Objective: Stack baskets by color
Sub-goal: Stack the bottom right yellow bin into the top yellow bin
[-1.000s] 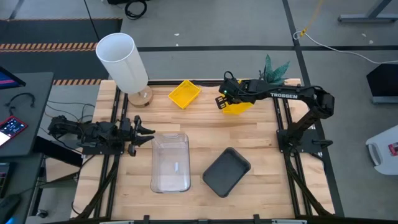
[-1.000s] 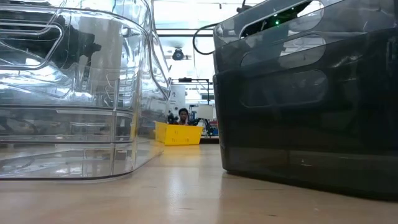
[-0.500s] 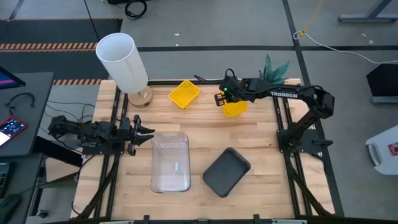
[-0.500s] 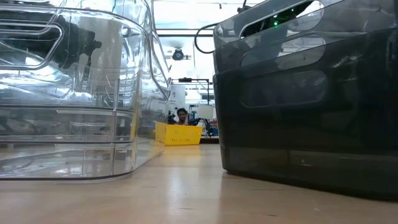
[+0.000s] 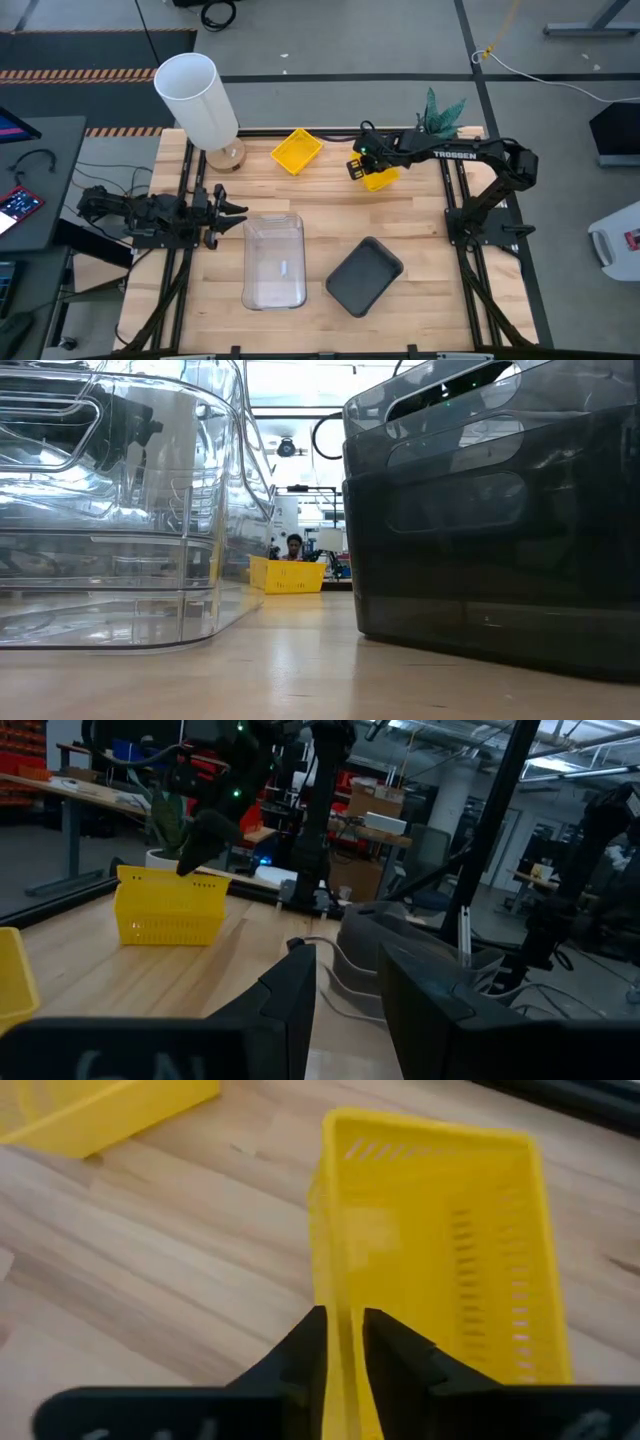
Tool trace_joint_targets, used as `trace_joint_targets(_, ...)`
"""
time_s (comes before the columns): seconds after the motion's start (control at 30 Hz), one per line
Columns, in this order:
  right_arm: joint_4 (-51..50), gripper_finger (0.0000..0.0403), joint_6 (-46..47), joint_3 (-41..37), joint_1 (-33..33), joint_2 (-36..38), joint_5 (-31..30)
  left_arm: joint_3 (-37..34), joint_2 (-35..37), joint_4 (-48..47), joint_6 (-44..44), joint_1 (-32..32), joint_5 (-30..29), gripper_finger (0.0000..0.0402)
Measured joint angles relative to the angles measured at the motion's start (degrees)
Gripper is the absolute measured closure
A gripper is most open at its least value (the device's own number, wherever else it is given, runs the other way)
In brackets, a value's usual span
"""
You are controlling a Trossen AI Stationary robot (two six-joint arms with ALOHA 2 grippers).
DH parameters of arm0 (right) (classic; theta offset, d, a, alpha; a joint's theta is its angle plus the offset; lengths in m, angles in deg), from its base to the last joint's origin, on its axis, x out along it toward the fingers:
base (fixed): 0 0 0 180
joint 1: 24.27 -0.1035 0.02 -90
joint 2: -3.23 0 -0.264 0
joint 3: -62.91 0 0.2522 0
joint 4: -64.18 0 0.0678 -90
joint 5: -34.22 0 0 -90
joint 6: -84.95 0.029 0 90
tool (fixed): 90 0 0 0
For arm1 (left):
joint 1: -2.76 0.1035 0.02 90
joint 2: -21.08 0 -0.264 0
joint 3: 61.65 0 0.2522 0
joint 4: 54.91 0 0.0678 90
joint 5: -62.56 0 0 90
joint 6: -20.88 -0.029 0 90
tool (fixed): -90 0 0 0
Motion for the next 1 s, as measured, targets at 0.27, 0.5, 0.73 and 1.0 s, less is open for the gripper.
trace_joint_targets(0.27,-0.30,0.0290,-5.20,3.65,0.23,0.00,2.26,0.04,0.00,-1.12,0.00,0.00,0.00,0.0285)
trace_joint_targets(0.5,-3.89,0.0286,-10.55,8.31,0.50,0.04,2.72,0.13,0.00,-1.14,-0.04,0.00,0.02,0.0285)
trace_joint_targets(0.73,-6.67,0.0277,-10.68,7.15,0.89,0.02,2.76,0.13,0.00,-1.16,-0.02,0.00,0.02,0.0285)
trace_joint_targets(1.0,-4.61,0.0263,-10.66,4.00,1.36,0.00,3.29,0.15,0.00,-1.18,0.00,0.00,0.04,0.0285)
